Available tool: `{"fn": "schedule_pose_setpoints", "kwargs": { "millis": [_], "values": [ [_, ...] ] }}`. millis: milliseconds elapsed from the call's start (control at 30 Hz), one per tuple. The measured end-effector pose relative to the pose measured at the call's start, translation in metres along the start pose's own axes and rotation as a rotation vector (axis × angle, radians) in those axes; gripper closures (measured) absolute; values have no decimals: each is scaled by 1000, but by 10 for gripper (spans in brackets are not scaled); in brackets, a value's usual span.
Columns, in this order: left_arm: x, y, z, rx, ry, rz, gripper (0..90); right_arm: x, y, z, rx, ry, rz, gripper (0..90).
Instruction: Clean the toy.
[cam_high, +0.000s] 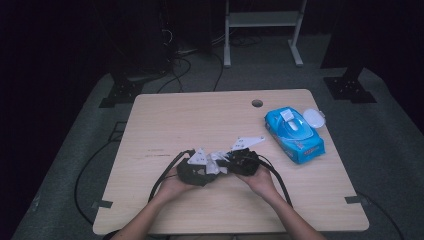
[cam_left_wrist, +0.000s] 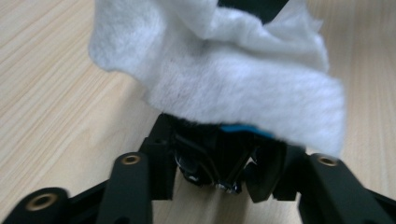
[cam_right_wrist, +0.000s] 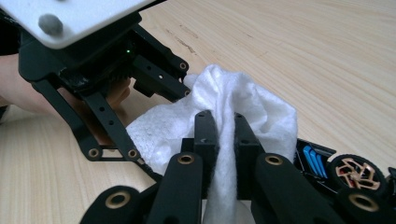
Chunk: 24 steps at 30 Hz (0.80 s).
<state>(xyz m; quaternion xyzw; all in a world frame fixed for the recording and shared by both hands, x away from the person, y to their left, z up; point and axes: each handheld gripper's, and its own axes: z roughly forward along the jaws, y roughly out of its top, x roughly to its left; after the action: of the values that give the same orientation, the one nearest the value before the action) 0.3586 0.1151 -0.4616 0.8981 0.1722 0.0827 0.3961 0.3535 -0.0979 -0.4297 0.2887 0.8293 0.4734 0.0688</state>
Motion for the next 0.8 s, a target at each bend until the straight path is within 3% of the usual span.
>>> {"fn": "schedule_pose_setpoints", "kwargs": {
  "millis": [133, 233, 333, 467, 633, 700, 800],
  "values": [
    [-2, 4, -1, -19, 12, 21, 567, 9, 6, 5, -6, 13, -20, 836],
    [-1, 4, -1, -16, 1, 11, 581, 13, 9, 9, 16, -1, -52, 836],
    [-1, 4, -1, -14, 5, 18, 582, 7, 7, 5, 15, -41, -52, 835],
    [-1, 4, -1, -15, 7, 26, 582, -12, -1, -12, 20, -114, -42, 836],
    [-2, 7, 1, -8, 6, 39, 582, -28, -8, -28, -2, -157, 1, 835],
    [-3, 7, 2, -12, 4, 32, 582, -27, -9, -27, -4, -160, -1, 835],
    [-2, 7, 2, -14, 4, 33, 582, -18, -6, -20, -7, -119, -1, 835]
  ]
}}
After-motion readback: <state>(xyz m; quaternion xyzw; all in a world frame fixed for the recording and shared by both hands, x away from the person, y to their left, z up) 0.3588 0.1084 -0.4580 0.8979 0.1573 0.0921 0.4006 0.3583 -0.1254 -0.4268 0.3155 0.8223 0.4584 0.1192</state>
